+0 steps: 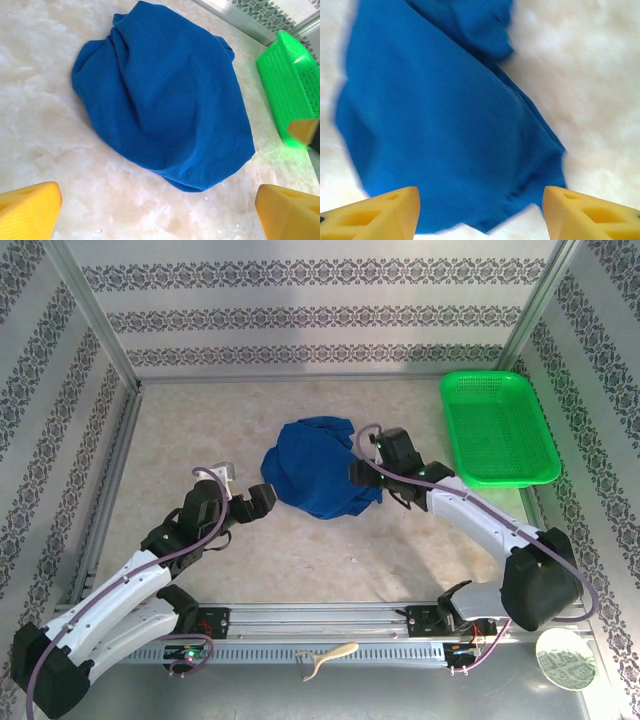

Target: Fold the inside-out t-shirt

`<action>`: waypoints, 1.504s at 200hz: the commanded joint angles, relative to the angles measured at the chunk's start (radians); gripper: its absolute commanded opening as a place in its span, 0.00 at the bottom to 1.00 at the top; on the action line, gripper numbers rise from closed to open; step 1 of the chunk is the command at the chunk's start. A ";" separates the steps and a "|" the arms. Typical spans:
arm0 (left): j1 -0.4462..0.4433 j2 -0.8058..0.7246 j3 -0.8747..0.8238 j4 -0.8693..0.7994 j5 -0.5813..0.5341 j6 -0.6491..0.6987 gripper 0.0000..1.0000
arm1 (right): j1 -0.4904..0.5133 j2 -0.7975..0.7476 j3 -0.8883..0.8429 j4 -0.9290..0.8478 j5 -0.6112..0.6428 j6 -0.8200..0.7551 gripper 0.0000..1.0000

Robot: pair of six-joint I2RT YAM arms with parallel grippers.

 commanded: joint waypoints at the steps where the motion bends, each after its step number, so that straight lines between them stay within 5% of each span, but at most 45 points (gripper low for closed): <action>1: -0.011 -0.003 0.058 -0.108 -0.034 -0.047 0.99 | -0.042 0.018 -0.083 0.044 0.003 -0.020 0.66; 52: -0.012 -0.009 0.067 -0.133 -0.032 -0.018 0.99 | -0.094 0.165 -0.111 0.135 -0.056 -0.026 0.63; 73: -0.010 -0.007 0.058 -0.133 -0.035 -0.021 0.99 | -0.097 0.253 -0.058 0.158 -0.090 -0.027 0.54; 94: -0.009 -0.011 0.046 -0.126 -0.026 -0.003 0.99 | -0.105 0.324 0.030 0.128 -0.161 -0.039 0.00; 165: -0.009 0.034 0.035 -0.047 0.088 0.121 0.99 | -0.123 -0.035 0.400 0.015 -0.385 0.134 0.00; 217: -0.015 0.147 0.126 -0.068 0.130 0.184 0.98 | -0.071 0.006 0.683 0.090 -0.426 0.299 0.00; 266: -0.023 0.159 0.058 0.124 0.307 0.149 0.80 | -0.022 0.072 0.820 0.121 -0.358 0.330 0.00; 301: -0.137 0.257 0.032 0.269 0.295 0.139 0.92 | -0.007 0.109 0.916 0.112 -0.332 0.340 0.00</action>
